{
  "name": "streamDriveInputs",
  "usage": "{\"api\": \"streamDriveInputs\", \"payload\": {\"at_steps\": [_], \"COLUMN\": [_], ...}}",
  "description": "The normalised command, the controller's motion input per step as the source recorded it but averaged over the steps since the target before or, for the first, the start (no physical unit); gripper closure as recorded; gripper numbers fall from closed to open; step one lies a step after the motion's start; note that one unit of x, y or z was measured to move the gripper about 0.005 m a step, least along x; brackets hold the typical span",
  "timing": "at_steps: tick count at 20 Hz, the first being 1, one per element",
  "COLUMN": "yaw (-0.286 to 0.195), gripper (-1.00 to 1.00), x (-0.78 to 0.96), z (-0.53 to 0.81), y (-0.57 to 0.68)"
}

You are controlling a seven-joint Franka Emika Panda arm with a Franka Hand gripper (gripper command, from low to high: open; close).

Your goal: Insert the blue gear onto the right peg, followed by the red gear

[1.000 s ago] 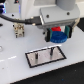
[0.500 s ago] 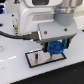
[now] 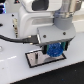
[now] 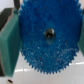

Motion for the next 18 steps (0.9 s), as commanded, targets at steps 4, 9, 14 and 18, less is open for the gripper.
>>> {"api": "streamDriveInputs", "payload": {"at_steps": [4,9,14,18], "yaw": [0.0,0.0,0.0,0.0], "gripper": [1.0,1.0,1.0,1.0], "x": [0.05,0.12,0.16,0.13], "z": [0.26,0.08,-0.14,-0.14], "y": [-0.01,-0.07,-0.07,-0.06]}}
